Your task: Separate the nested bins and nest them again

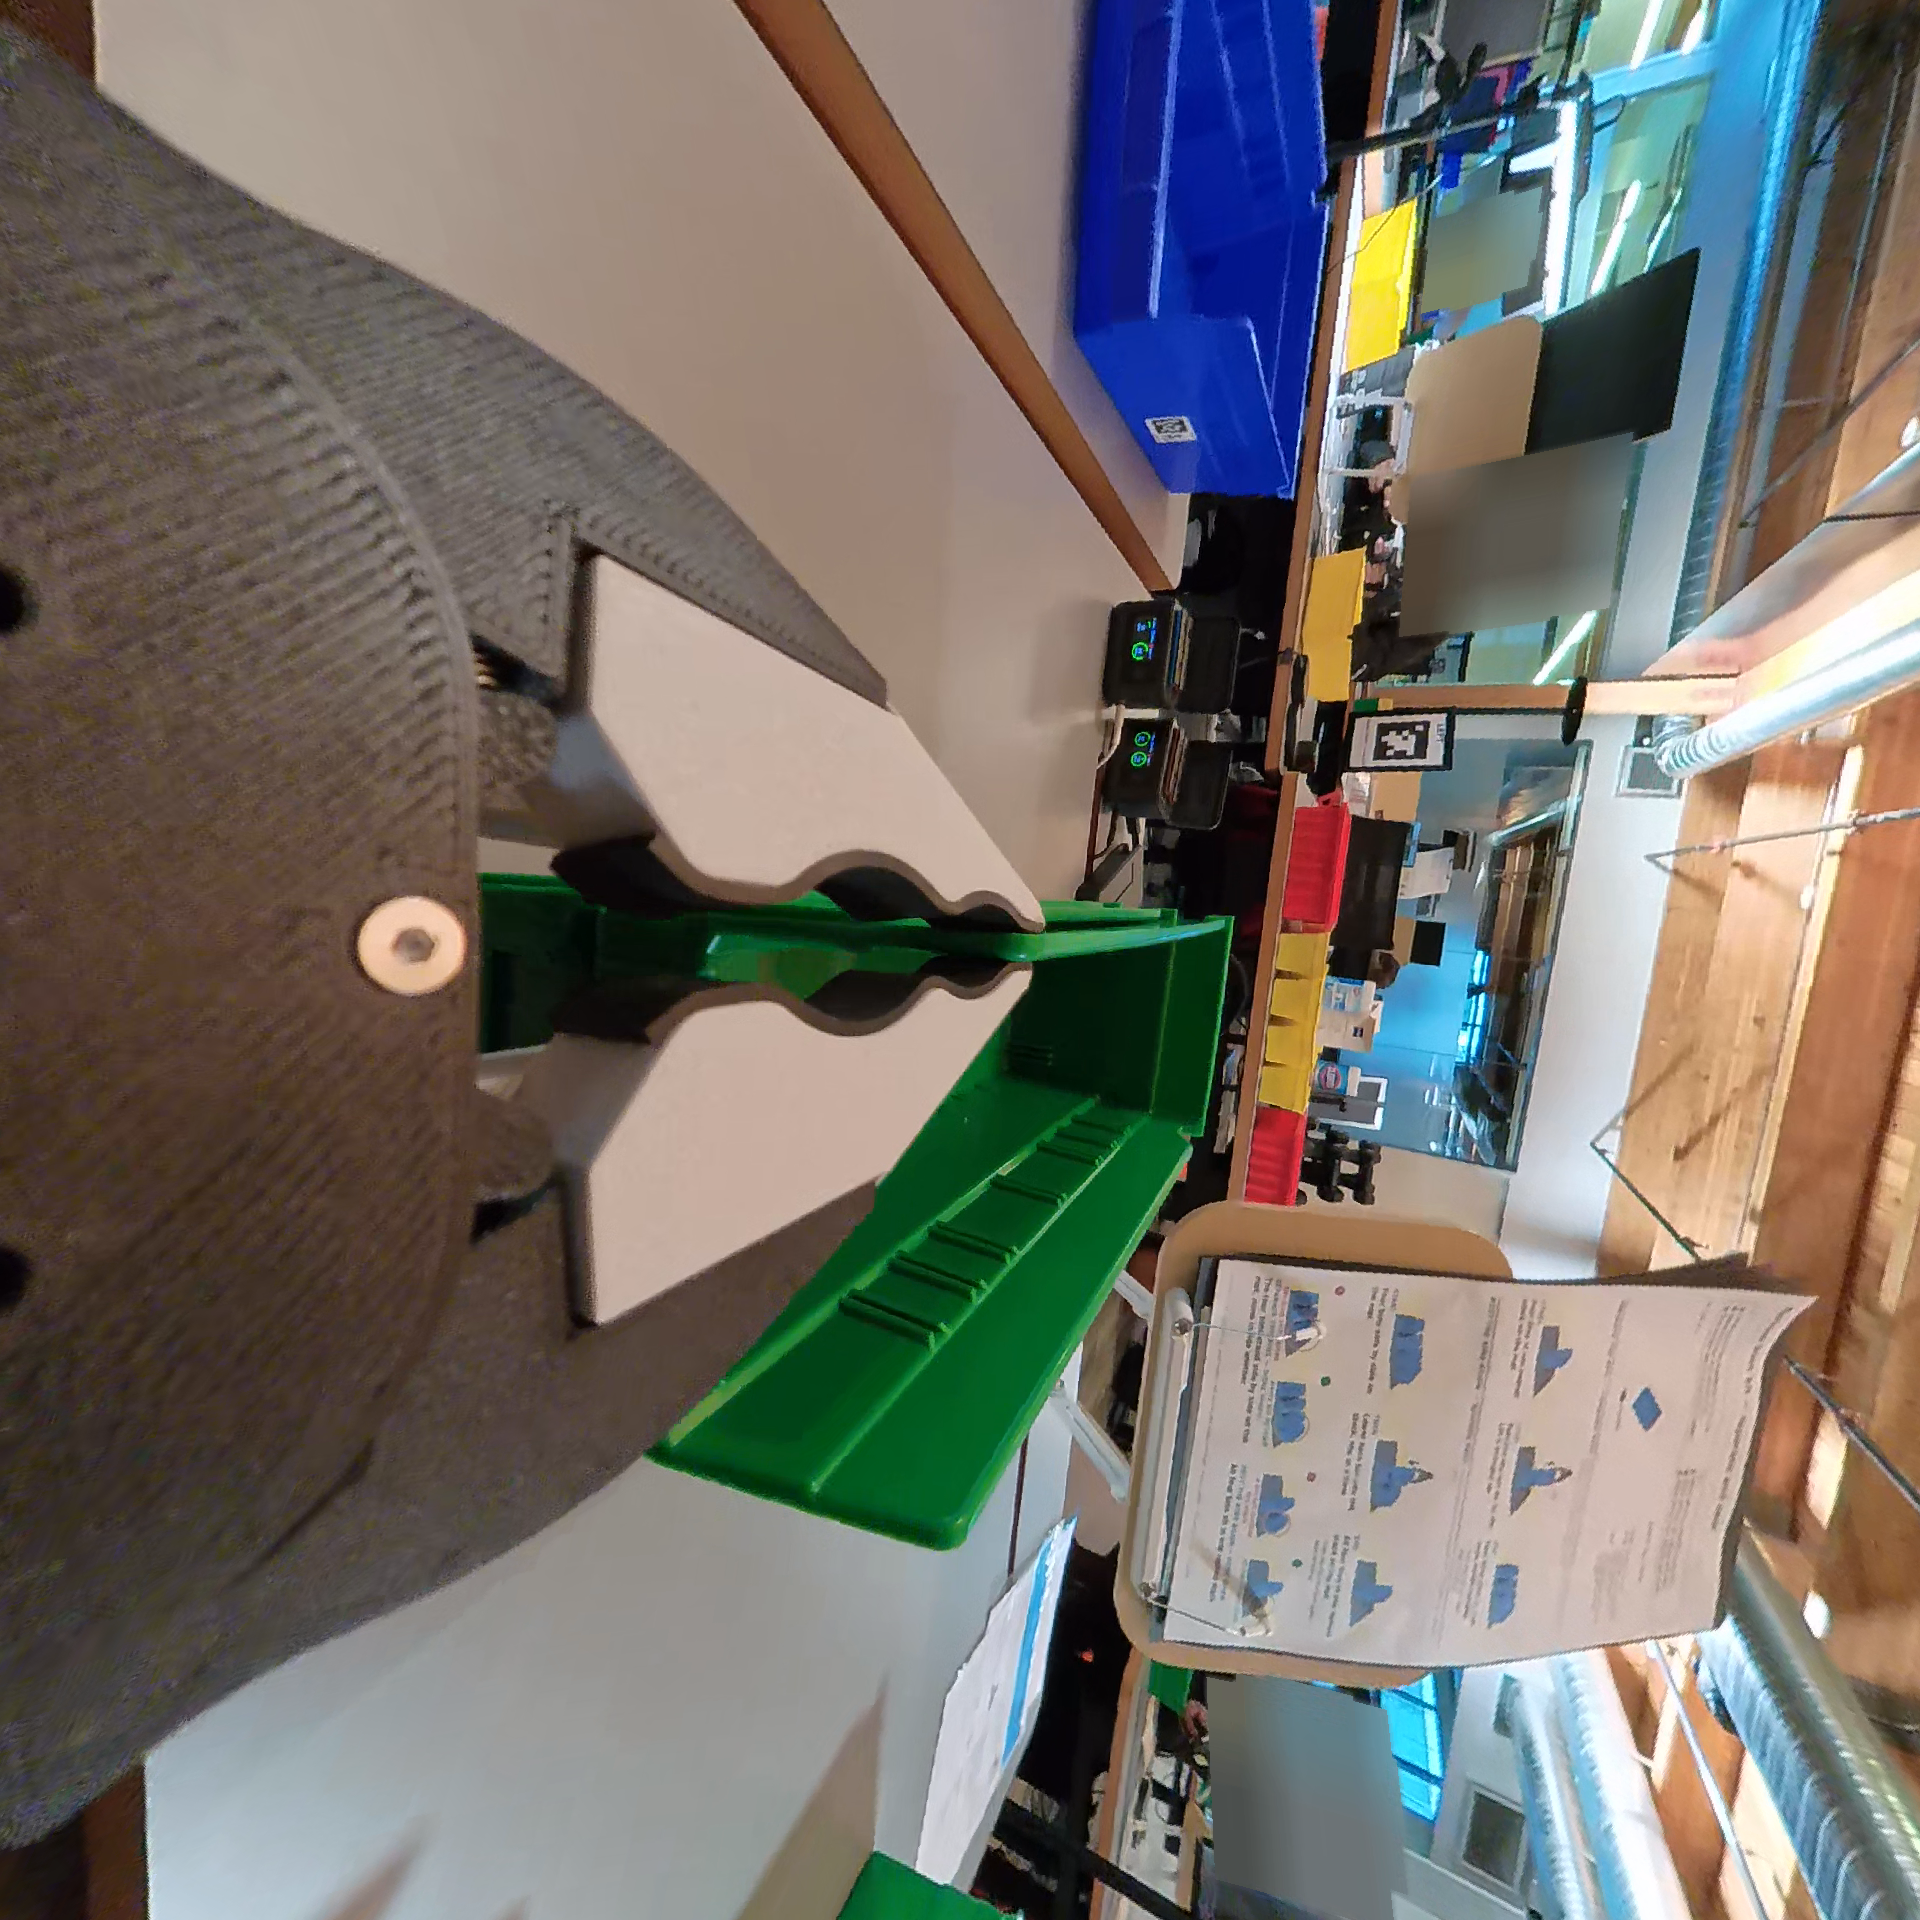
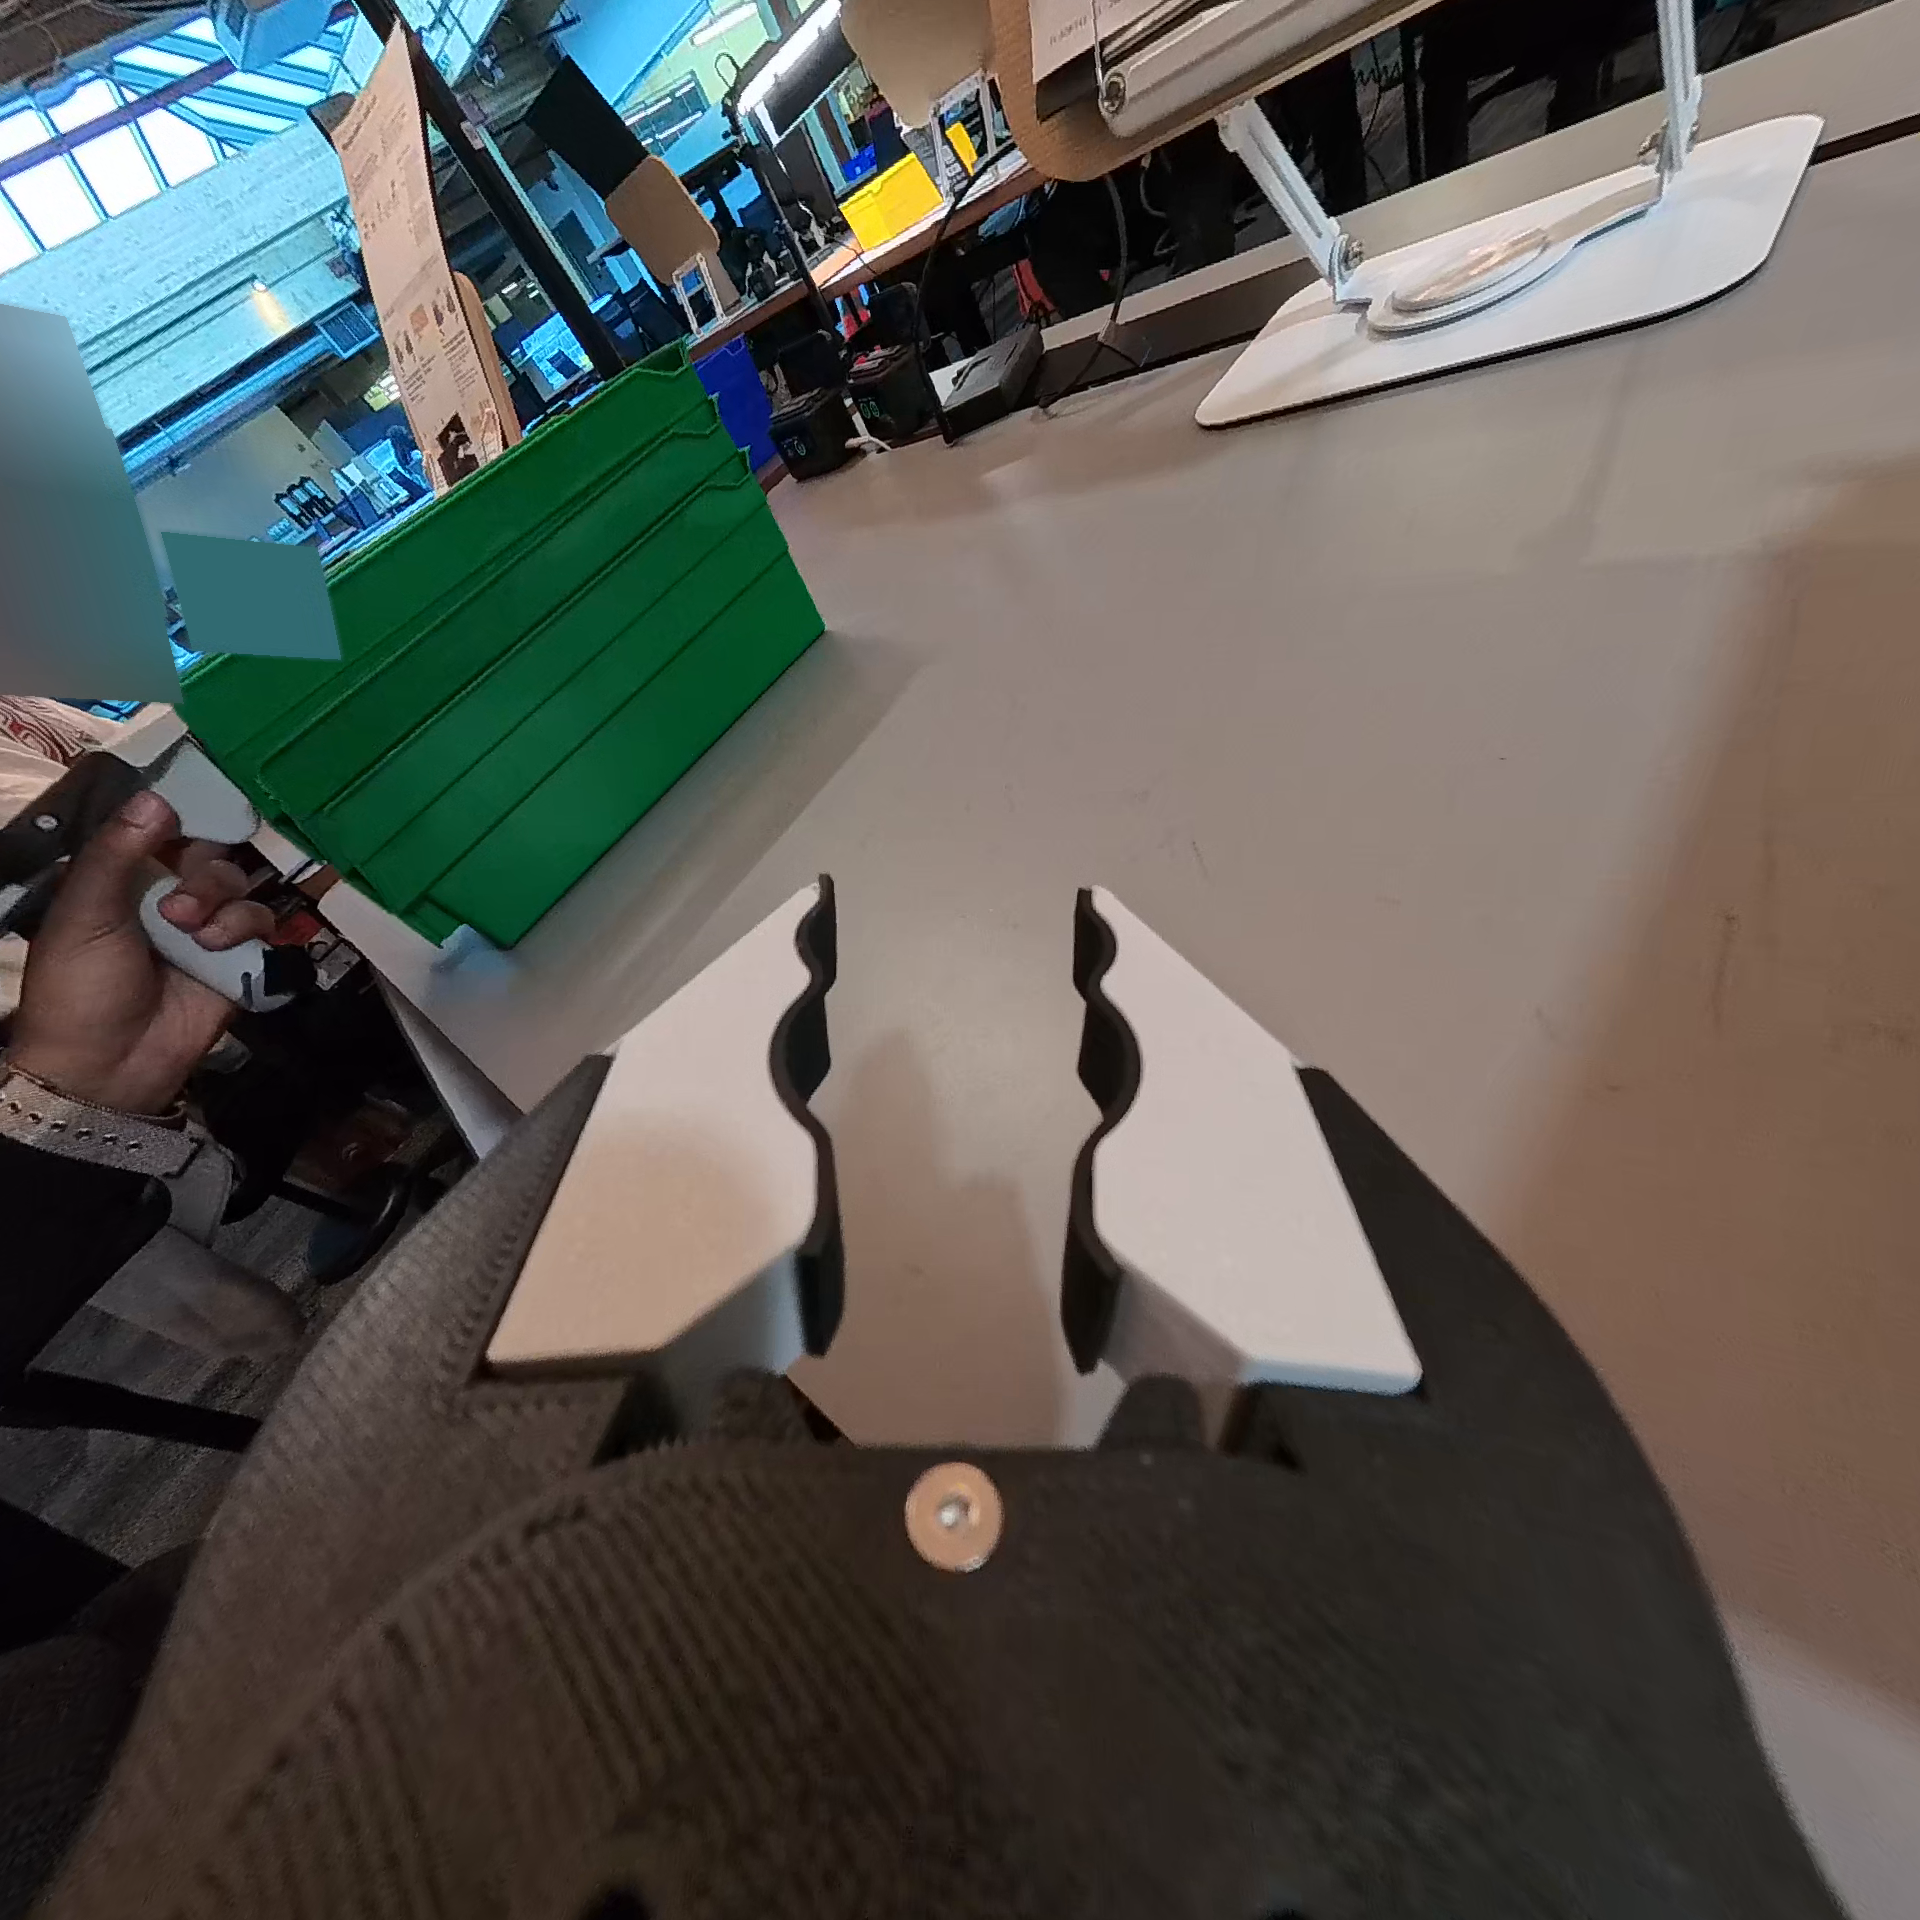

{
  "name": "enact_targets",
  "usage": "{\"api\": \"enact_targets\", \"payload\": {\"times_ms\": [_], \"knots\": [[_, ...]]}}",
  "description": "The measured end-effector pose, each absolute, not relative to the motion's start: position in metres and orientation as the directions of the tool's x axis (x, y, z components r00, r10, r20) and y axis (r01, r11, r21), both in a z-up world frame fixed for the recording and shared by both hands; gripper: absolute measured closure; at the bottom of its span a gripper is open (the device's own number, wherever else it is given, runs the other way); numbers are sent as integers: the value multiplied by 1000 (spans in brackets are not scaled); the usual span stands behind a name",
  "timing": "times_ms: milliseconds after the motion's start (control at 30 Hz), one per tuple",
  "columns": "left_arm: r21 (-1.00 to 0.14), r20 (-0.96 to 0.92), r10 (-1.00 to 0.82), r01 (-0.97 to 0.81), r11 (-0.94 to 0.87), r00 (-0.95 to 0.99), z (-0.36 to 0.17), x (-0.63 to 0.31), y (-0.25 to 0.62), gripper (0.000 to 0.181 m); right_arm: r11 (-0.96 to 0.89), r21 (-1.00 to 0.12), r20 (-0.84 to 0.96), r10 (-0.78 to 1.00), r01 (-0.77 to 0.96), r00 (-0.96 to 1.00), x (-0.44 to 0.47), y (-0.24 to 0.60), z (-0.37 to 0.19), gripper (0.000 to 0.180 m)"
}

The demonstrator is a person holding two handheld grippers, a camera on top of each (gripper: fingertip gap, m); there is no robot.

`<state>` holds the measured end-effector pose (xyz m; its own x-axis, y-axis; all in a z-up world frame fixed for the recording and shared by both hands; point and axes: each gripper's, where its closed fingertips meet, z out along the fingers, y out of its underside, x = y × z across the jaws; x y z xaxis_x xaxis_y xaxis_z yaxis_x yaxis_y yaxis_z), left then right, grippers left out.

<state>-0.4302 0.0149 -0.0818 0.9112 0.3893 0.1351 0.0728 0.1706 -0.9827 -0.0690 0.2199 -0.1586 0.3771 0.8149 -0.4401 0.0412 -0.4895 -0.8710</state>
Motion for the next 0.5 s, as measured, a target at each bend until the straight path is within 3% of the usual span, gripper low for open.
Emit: {"api": "enact_targets", "payload": {"times_ms": [300,500], "knots": [[-984,59,379,-9,175,923,-69,-416,17,181,-495,-867,-443,813,49,378,-70,220,-161,135],[-972,140,365,57,228,921,-66,-421,13,181,-497,-866,-442,812,53,381,-70,220,-162,135]]}}
